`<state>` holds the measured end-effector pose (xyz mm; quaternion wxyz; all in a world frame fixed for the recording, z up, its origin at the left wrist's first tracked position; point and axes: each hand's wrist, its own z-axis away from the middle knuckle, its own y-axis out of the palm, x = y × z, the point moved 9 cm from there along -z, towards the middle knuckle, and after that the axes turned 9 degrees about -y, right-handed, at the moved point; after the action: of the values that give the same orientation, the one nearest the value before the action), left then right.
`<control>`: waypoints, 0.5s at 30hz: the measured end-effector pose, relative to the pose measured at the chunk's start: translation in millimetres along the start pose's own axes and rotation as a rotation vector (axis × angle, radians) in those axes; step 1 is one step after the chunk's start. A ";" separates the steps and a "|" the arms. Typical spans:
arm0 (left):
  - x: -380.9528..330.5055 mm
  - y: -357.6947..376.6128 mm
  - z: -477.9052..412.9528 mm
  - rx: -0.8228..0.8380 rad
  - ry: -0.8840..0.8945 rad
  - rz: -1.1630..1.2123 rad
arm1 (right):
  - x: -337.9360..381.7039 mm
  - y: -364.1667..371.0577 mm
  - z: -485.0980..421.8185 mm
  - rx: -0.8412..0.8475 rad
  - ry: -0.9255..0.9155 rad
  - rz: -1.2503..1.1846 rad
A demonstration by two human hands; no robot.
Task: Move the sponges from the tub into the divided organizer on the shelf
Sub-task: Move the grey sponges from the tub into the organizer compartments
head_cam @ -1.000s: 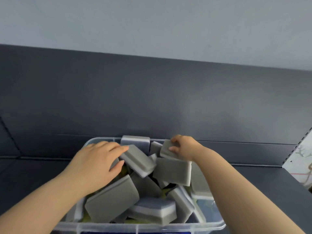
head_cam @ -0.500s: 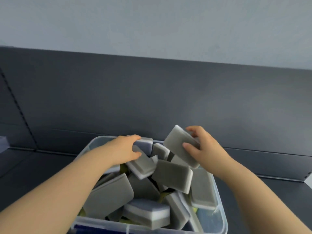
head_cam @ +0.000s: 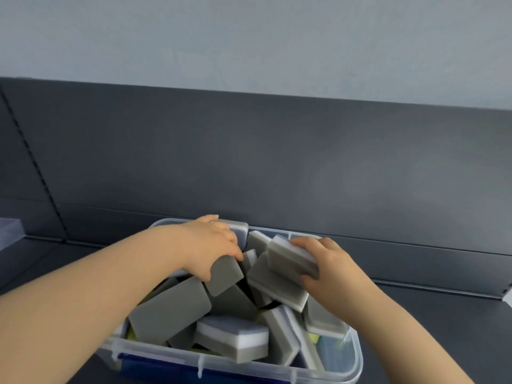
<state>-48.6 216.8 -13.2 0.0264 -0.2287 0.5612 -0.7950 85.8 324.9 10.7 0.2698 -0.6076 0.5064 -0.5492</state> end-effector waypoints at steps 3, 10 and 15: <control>-0.4 -10.8 1.4 -0.054 -0.012 -0.004 | -4.3 5.9 1.0 0.067 0.007 -0.026; 33.8 -53.8 33.3 -0.424 -0.177 0.658 | -13.0 -21.9 -8.0 -0.141 0.067 -0.132; 56.3 -58.8 74.3 -0.674 -0.337 0.952 | -10.0 -37.3 -11.0 -0.391 0.100 -0.292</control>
<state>-57.0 156.2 78.4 0.3938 -0.0709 0.8108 -0.4272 88.5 349.3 42.5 0.0393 -0.6869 0.5228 -0.5032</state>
